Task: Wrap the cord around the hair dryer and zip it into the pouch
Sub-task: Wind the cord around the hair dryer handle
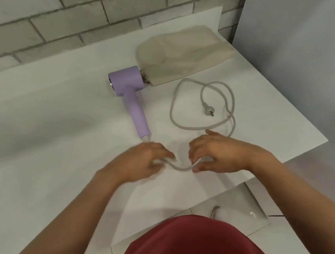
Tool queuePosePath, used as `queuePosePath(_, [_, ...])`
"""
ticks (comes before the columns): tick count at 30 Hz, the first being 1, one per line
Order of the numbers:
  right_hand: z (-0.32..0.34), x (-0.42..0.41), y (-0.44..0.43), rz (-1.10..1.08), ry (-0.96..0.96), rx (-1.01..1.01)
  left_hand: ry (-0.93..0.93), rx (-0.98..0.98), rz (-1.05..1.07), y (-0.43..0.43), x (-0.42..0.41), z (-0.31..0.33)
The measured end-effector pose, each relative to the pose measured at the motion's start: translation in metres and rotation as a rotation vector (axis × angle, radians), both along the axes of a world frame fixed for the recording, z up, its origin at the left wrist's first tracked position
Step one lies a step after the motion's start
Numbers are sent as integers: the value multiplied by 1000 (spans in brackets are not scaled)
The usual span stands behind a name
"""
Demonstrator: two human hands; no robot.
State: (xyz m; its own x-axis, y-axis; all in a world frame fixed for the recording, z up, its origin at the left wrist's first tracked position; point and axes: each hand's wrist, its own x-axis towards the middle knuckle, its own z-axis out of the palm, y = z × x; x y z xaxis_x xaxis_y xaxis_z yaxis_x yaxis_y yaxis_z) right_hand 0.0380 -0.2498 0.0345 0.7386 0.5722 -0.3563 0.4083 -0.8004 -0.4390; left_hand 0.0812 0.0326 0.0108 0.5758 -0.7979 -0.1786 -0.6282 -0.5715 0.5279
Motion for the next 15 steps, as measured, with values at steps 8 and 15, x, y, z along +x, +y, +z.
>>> queuePosePath(8, [25,2,20,-353,-108,501,-508,245,107,54,133,-5])
queuePosePath(15, [32,8,55,-677,-153,719,-718,370,-185,16,165,-7])
